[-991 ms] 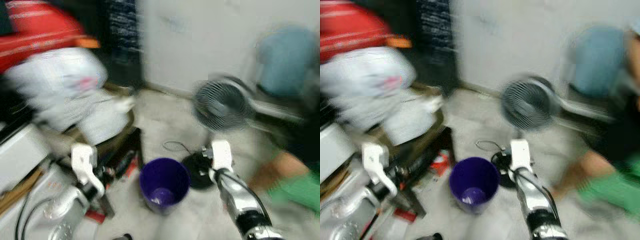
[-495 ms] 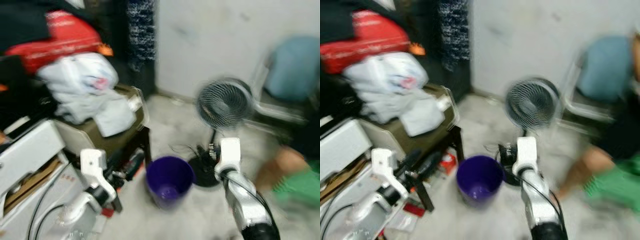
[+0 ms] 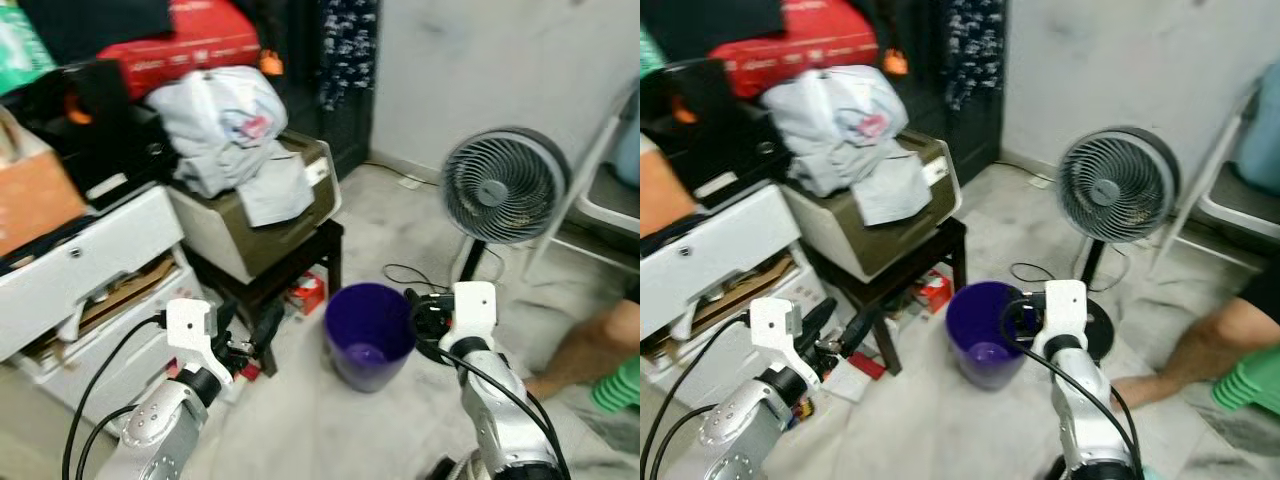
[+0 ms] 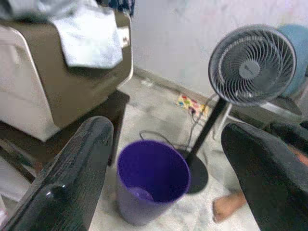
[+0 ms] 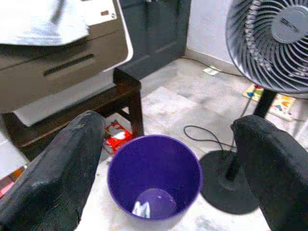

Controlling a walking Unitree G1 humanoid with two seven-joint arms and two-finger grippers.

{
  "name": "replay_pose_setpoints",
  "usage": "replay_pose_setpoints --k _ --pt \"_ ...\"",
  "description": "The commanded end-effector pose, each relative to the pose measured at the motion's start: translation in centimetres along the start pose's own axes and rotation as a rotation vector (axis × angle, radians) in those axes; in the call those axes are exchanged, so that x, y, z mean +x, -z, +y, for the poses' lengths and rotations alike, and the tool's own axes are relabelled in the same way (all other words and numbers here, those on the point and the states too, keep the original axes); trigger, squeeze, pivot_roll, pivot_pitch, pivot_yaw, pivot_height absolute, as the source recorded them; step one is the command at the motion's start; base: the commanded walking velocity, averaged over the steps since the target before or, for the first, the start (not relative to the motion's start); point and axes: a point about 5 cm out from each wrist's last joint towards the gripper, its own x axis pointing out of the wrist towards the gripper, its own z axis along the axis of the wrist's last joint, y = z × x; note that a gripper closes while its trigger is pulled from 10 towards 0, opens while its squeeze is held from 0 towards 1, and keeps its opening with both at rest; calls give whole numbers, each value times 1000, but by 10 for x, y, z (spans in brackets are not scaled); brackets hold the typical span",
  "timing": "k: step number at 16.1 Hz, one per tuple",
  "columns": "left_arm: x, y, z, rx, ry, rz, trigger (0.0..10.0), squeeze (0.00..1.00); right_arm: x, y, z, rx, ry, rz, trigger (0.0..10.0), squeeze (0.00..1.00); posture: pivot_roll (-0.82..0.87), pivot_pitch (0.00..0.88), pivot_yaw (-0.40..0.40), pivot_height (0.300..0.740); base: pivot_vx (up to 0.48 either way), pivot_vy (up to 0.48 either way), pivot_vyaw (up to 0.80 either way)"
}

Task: Clean up the room

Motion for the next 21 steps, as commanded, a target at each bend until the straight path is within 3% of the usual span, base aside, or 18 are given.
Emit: replay_pose_setpoints --k 1,5,21 --pt "2 -5 -1 14 5 -26 10000 0 2 -5 2 0 4 -10 10000 0 -83 0 23 740 0 0 0" --pt "3 -2 -3 22 8 -20 10000 0 4 -6 6 -3 -6 -10 10000 0 -78 0 27 740 247 0 0" --pt "1 9 2 20 -30 30 10000 0 5 0 15 -20 -49 24 10000 0 -74 0 24 740 0 0 -34"
